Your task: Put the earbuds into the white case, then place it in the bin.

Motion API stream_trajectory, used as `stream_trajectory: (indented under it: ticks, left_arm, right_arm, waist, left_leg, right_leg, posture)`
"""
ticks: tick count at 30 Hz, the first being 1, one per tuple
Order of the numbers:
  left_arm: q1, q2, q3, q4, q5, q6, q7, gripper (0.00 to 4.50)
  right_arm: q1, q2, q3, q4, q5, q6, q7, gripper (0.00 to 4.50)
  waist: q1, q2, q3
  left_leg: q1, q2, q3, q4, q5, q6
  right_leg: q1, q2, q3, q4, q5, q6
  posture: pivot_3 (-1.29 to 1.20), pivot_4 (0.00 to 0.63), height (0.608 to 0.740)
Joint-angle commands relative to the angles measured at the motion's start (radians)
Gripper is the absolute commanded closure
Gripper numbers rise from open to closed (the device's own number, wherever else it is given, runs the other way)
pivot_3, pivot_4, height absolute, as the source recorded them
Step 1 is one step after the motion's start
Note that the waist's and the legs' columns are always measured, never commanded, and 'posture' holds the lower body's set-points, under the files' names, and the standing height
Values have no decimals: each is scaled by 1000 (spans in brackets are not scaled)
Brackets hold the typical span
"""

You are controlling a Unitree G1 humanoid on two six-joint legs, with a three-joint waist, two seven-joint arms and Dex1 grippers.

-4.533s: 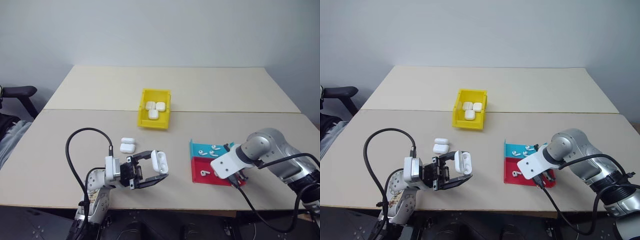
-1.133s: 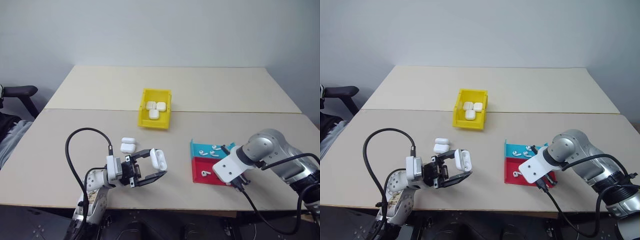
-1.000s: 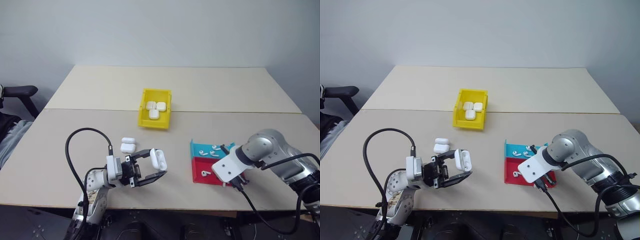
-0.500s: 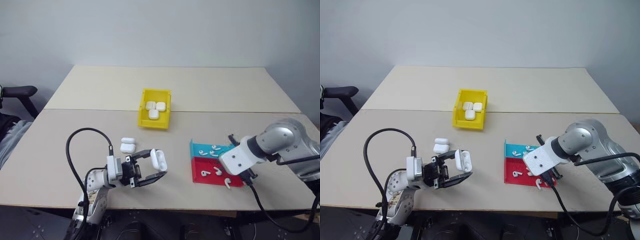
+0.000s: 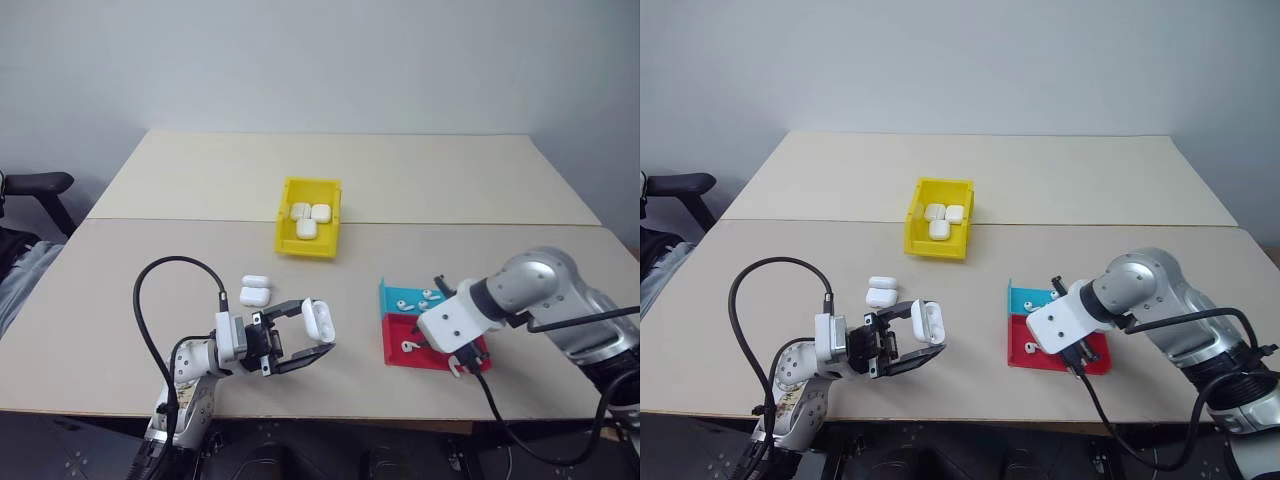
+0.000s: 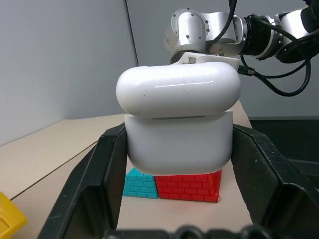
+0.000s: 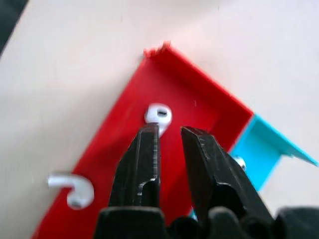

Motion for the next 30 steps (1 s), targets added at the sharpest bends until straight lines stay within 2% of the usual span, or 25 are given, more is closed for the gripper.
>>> stream_trajectory:
  ticks: [1,11,18,30]
  left_arm:
    - [-1,1,-2,-46,7,-22,13,1674]
    - [6,2,-8,-56,17,-22,29,1674]
    - [13,5,-7,-56,20,-28,28,1674]
    - [5,1,-13,-44,21,-37,24,1674]
  right_arm:
    - [-36,12,15,-71,-22,142,10,2695]
    - [-50,29,94,-87,-68,329,27,2695]
    - [-49,54,123,-48,-106,356,-8,2695]
    - [-41,37,121,-50,-119,381,-4,2695]
  waist:
    - [0,0,0]
    - [-1,0,0]
    - [-1,0,0]
    - [-1,0,0]
  left_leg:
    - [0,0,0,0,0,0]
    - [0,0,-1,0,0,0]
    - [0,0,-1,0,0,0]
    - [0,0,-1,0,0,0]
  right_leg:
    - [0,0,0,0,0,0]
    - [0,0,0,0,0,0]
    - [0,0,0,0,0,0]
    - [0,0,0,0,0,0]
  posture:
    - [0,150,740]
    - [0,150,740]
    - [0,150,740]
    - [0,150,740]
